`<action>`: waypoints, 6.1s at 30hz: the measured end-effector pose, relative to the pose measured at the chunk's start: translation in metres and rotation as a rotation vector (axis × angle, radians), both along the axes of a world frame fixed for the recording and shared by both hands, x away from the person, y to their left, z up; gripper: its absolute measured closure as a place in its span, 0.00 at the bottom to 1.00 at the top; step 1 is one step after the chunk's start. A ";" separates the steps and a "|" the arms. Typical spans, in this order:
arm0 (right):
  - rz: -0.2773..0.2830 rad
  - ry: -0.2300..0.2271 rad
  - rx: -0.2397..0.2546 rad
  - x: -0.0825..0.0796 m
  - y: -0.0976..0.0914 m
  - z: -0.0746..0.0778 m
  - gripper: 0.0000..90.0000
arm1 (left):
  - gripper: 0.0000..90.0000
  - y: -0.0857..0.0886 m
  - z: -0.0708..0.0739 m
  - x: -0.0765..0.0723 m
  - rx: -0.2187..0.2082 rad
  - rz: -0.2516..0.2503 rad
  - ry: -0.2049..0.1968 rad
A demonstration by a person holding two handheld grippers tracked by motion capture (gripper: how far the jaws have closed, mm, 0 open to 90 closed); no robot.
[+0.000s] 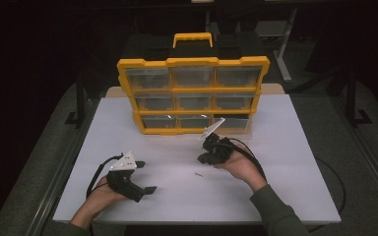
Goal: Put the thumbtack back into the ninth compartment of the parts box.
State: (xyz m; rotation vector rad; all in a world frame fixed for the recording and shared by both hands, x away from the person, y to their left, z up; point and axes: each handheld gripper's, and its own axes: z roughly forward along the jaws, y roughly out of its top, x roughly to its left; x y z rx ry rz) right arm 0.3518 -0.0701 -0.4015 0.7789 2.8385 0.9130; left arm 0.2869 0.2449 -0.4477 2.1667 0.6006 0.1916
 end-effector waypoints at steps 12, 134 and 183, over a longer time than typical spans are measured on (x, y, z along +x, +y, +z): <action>0.010 -0.010 0.013 0.001 -0.004 0.019 0.96 | 0.00 0.001 -0.001 0.000 -0.001 -0.001 0.003; -0.109 -0.053 0.046 0.023 -0.042 0.062 0.98 | 0.00 0.002 0.000 0.000 -0.010 0.014 0.008; 0.040 -0.005 0.017 -0.015 0.004 -0.027 0.79 | 0.00 0.003 0.000 0.000 -0.015 0.043 0.026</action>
